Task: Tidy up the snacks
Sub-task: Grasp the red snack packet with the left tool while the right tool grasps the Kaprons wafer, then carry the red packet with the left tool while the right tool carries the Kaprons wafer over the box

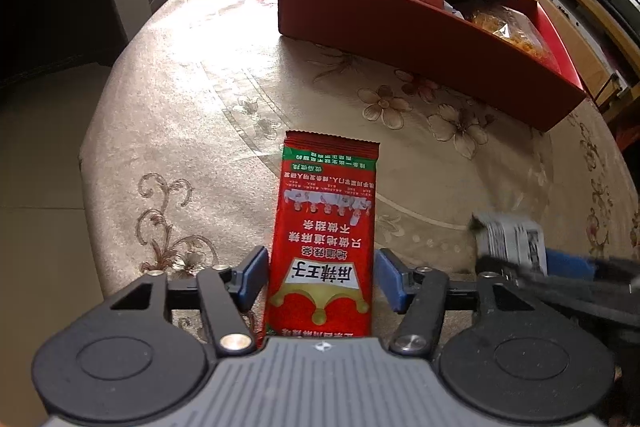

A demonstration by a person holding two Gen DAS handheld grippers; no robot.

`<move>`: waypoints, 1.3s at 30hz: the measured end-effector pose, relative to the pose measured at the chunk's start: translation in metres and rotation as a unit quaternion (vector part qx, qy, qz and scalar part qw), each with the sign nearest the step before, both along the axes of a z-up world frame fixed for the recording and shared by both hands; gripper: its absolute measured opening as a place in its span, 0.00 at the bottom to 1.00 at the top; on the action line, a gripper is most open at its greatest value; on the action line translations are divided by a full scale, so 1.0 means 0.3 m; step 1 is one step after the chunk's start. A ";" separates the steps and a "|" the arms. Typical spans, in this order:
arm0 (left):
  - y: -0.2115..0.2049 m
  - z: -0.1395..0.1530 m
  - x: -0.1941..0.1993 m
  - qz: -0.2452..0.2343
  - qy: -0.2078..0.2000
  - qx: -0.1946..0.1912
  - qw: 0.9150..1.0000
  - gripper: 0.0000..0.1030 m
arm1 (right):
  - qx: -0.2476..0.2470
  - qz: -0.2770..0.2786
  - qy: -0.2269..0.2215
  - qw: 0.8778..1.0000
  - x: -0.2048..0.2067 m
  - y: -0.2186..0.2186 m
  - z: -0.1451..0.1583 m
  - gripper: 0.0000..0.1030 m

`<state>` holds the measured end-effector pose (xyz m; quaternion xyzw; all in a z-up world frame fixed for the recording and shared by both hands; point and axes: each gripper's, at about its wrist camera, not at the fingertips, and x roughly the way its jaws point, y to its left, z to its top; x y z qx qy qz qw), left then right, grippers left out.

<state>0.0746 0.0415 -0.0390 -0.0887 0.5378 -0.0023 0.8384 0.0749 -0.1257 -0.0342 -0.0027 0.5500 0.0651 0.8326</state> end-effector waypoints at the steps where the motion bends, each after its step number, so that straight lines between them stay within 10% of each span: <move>1: -0.003 -0.001 0.002 -0.003 0.000 0.000 1.000 0.61 | -0.004 0.005 0.004 1.000 -0.010 -0.004 0.003 0.63; 9: -0.050 -0.021 0.016 -0.026 -0.006 0.037 0.999 0.76 | -0.012 0.013 0.006 1.000 -0.041 -0.032 0.000 0.64; 20: -0.025 -0.002 -0.019 0.004 -0.002 0.042 0.999 0.46 | -0.029 0.047 -0.004 0.998 -0.064 -0.028 0.006 0.62; 39: -0.091 -0.005 -0.022 -0.019 0.004 0.046 0.999 0.55 | -0.005 0.034 -0.027 0.999 -0.090 -0.083 0.061 0.62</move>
